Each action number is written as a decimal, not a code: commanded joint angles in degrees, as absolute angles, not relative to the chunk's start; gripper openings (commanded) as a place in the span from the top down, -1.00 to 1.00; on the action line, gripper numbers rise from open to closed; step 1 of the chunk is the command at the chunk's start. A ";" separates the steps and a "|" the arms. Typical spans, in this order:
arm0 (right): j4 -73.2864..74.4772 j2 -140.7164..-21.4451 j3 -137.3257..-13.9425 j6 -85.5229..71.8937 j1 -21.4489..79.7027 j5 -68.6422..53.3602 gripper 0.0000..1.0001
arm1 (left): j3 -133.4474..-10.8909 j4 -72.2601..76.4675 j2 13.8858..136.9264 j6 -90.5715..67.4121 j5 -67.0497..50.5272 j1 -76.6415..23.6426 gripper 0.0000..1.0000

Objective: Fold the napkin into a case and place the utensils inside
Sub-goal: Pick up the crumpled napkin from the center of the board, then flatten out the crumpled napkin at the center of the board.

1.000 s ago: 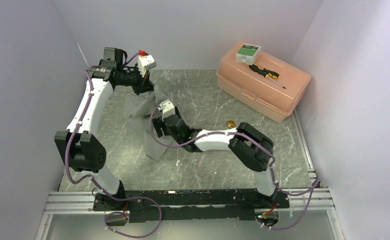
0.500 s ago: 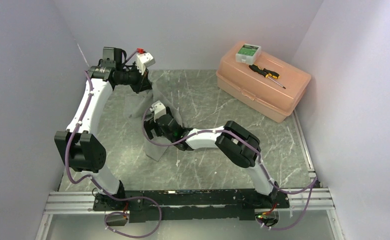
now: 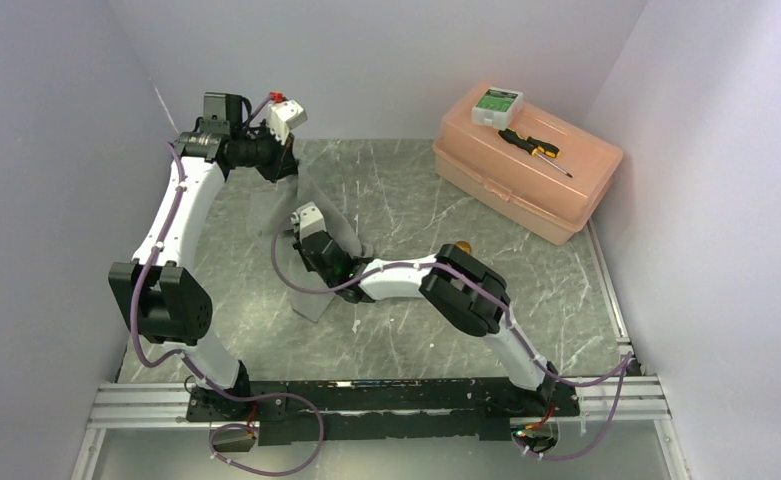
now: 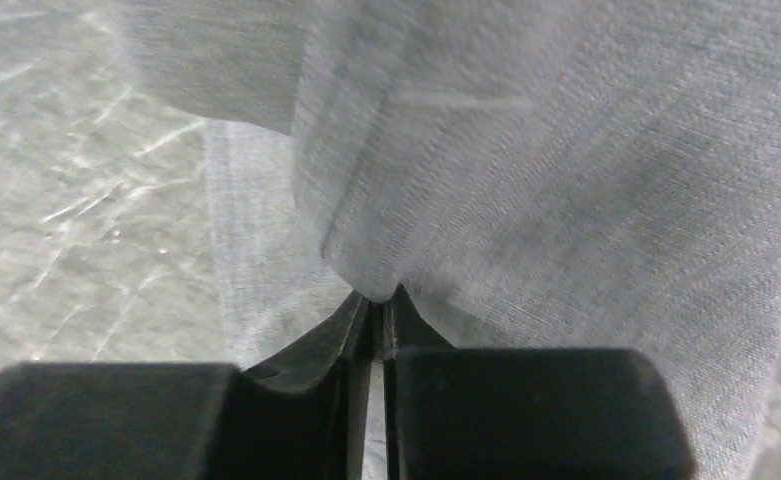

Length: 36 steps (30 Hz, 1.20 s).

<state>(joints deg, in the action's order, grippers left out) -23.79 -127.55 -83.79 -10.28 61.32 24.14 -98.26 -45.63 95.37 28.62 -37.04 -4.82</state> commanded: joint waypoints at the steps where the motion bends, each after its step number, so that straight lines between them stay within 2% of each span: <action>1: -25.30 -122.96 -81.25 -9.39 58.90 29.48 1.00 | -100.98 -43.29 93.53 26.55 -35.77 -3.61 0.95; 9: -27.22 -106.05 -71.21 -4.88 52.88 28.99 1.00 | -104.08 -42.32 92.05 26.19 -34.18 -1.16 0.95; 15: -24.23 -98.12 -70.67 -3.77 46.48 27.36 1.00 | -106.04 -40.09 90.02 28.94 -32.09 -0.26 0.95; 20: -20.78 -93.13 -70.47 -1.01 46.70 23.35 1.00 | -106.89 -42.61 88.04 31.62 -32.58 -0.26 0.95; 27: -17.56 -86.26 -65.63 -1.08 47.07 20.51 1.00 | -100.66 -42.58 83.02 36.98 -30.91 -0.26 0.95; 31: -11.81 -85.65 -70.48 -0.44 45.17 18.50 1.00 | -97.91 -38.87 83.00 38.08 -26.20 -0.20 0.95; 36: -6.65 -96.74 -87.85 2.45 39.09 15.30 1.00 | -99.11 -27.25 88.50 37.14 -21.87 -0.26 0.95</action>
